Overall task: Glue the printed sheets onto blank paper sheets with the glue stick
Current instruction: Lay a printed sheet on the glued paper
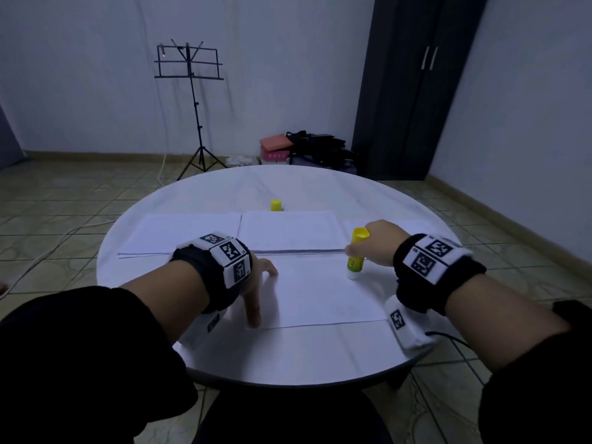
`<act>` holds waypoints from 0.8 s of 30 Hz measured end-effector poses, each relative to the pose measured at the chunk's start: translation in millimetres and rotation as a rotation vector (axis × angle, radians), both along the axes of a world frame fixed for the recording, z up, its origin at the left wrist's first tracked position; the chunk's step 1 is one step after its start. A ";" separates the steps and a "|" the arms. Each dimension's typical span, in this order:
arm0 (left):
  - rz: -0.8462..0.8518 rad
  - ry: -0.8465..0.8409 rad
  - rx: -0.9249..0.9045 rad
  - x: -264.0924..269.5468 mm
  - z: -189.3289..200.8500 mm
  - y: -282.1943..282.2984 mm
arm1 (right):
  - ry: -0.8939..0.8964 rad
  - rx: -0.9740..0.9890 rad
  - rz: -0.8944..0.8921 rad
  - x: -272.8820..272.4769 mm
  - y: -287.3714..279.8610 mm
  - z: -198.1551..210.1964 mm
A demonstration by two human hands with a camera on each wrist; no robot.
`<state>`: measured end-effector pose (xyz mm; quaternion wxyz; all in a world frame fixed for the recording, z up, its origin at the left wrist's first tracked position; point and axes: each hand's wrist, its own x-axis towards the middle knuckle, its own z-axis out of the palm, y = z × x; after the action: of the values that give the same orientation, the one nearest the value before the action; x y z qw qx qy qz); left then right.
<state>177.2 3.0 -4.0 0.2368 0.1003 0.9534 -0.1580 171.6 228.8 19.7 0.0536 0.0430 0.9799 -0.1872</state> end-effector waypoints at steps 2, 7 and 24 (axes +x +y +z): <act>0.006 -0.003 0.002 -1.2 -0.4 -1.4 | -0.024 0.005 0.016 9.8 5.7 1.2; 0.009 -0.011 0.006 -2.0 0.1 -0.3 | -0.114 -0.109 0.061 44.2 28.2 6.8; -0.007 0.057 -0.021 8.6 0.8 7.8 | -0.103 -0.592 -0.155 21.0 55.9 -27.6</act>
<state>185.8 10.8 -3.2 0.2101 0.0968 0.9576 -0.1718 192.6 284.7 -7.9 0.0991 0.1098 0.8726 -0.4654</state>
